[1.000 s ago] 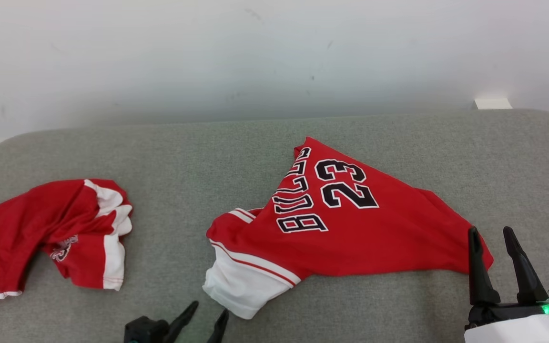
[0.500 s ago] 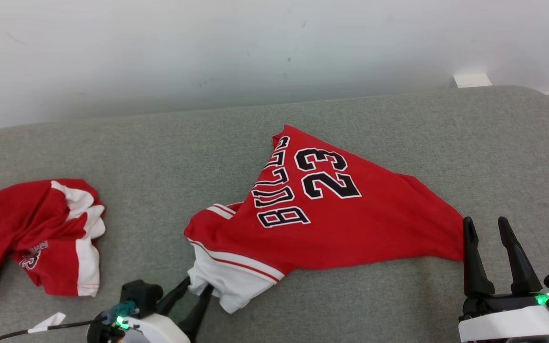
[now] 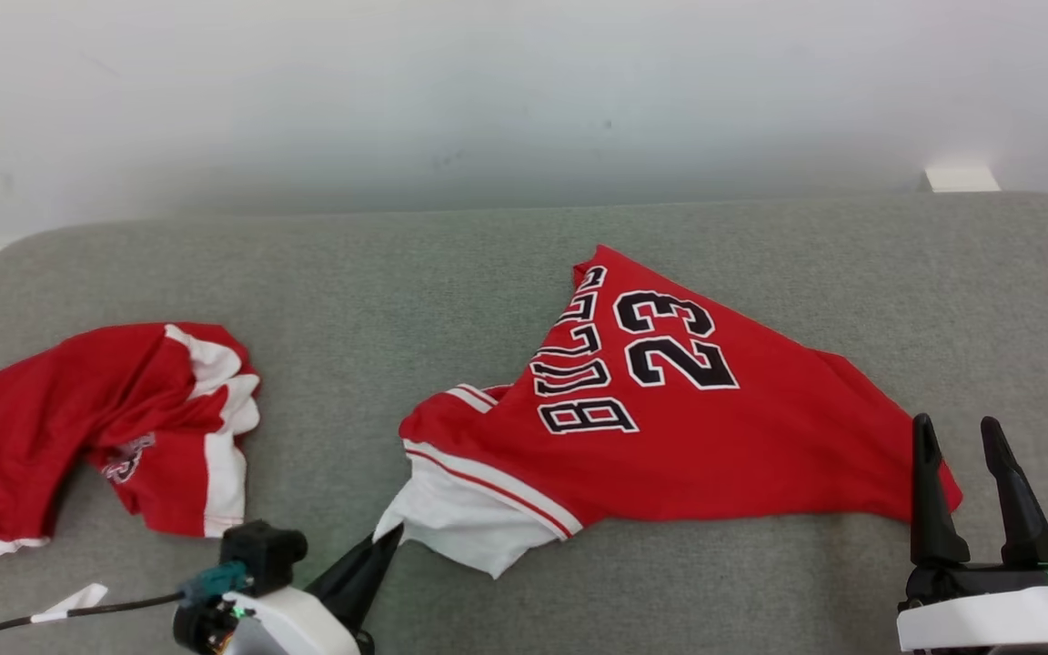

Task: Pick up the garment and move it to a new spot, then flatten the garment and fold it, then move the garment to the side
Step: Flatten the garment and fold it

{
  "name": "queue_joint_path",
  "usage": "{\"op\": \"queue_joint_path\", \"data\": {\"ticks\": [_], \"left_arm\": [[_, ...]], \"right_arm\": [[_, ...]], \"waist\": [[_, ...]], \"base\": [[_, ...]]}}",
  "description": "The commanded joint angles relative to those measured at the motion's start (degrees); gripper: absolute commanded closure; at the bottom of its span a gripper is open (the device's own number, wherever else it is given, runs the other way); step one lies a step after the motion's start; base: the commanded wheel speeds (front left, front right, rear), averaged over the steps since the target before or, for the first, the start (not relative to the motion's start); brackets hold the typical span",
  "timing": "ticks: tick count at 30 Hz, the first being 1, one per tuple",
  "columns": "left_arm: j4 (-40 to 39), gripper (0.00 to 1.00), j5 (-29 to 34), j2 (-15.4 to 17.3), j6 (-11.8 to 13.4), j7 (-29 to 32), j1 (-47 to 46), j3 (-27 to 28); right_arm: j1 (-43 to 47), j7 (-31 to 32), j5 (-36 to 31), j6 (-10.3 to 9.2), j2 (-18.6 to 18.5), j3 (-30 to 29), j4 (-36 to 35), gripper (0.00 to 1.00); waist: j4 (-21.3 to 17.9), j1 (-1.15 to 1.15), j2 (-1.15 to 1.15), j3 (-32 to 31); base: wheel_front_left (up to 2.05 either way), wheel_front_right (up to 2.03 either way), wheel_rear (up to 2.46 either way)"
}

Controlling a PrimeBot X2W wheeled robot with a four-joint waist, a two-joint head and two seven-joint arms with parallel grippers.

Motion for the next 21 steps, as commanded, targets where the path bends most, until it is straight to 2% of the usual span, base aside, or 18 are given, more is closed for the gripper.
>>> {"op": "queue_joint_path", "data": {"ticks": [1, 8, 13, 17, 18, 19, 20, 21], "left_arm": [[-1.7, 1.00, -1.4, 1.5, 0.2, 0.9, 1.6, 0.7], [-10.2, 1.00, -6.2, 5.0, 1.9, 9.9, 5.9, 1.7], [-14.0, 1.00, -8.4, 6.8, 5.5, 13.7, 9.1, 3.2], [-13.3, 1.00, -10.6, 5.9, 6.0, 14.3, 10.6, 3.8], [-12.6, 0.85, -10.0, 5.9, 6.2, 13.9, 10.6, 3.7], [-11.8, 0.15, -10.5, 5.2, 6.2, 13.2, 10.7, 3.9], [-11.1, 0.00, -11.5, 4.4, 5.9, 12.6, 10.7, 4.3], [-10.2, 0.00, -11.7, 4.1, 6.0, 12.1, 10.6, 4.7]], "right_arm": [[0.7, 0.0, -0.8, -0.15, -0.2, -0.4, -0.4, 0.00], [0.9, 0.0, -1.0, -0.15, -0.9, -0.3, -0.4, 0.00], [1.3, 0.0, -0.9, -0.15, -0.9, -0.2, -0.1, 0.00], [1.2, 0.0, -0.7, -0.15, -1.1, 0.3, 0.3, 0.00], [1.2, 0.0, -0.7, -0.15, -1.1, 0.5, 0.4, 0.00], [1.2, 0.0, -0.6, -0.15, -1.1, 0.6, 0.5, 0.00], [1.1, 0.0, -0.5, -0.15, -1.2, 0.7, 0.6, 0.00], [1.1, 0.0, -0.4, -0.15, -1.2, 0.8, 0.6, 0.00]], "waist": [[2.1, 0.00, 0.00, -0.7], [5.1, 0.00, 0.00, -1.6], [5.6, 0.00, 0.00, -2.4], [5.4, 0.00, 0.00, -2.6], [5.3, 0.00, 0.00, -2.7], [5.2, 0.00, 0.00, -2.7], [5.1, 0.00, 0.00, -2.7], [5.1, 0.00, 0.00, -2.8]], "base": [[0.00, 0.00, 0.00], [0.00, 0.00, 0.00], [0.00, 0.00, 0.00], [0.00, 0.00, 0.00], [0.00, 0.00, 0.00], [0.00, 0.00, 0.00], [0.00, 0.00, 0.00], [0.00, 0.00, 0.00]]}}
